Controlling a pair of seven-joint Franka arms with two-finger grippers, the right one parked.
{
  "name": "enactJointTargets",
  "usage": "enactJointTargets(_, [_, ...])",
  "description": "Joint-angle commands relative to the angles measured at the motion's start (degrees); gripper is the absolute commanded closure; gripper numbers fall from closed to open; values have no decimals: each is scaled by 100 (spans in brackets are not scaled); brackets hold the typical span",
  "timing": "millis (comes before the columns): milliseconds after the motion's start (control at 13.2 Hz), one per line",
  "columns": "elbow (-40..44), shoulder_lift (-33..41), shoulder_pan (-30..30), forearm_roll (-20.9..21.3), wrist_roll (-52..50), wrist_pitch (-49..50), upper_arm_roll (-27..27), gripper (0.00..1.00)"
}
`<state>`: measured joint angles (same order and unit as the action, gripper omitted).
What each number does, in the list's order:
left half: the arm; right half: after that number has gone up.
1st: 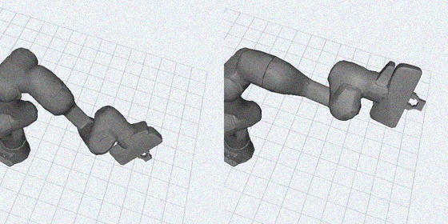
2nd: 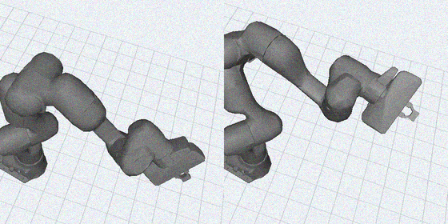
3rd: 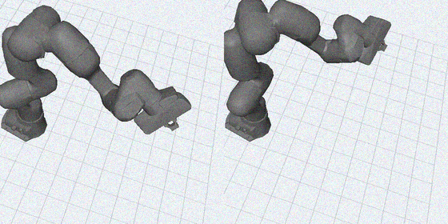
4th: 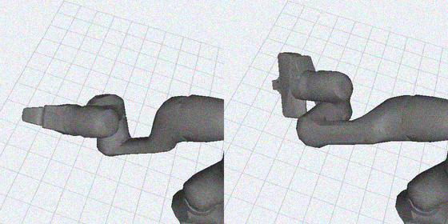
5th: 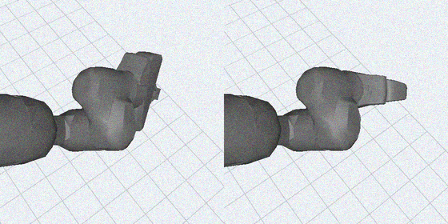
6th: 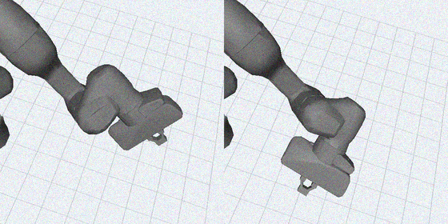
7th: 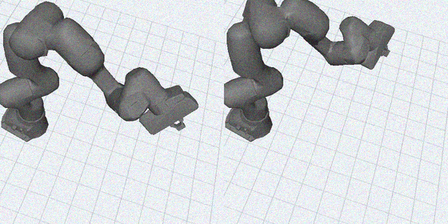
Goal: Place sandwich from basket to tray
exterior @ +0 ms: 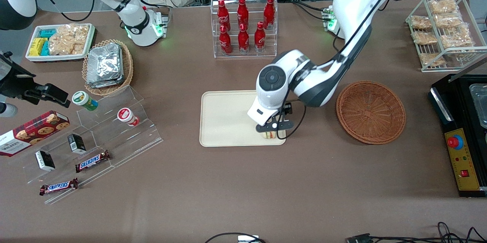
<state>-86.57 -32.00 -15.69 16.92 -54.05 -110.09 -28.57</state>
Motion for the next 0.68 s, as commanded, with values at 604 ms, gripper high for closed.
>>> enactJointTargets(604, [-2300,3997,-40,-1622,3179,1052,3330,0])
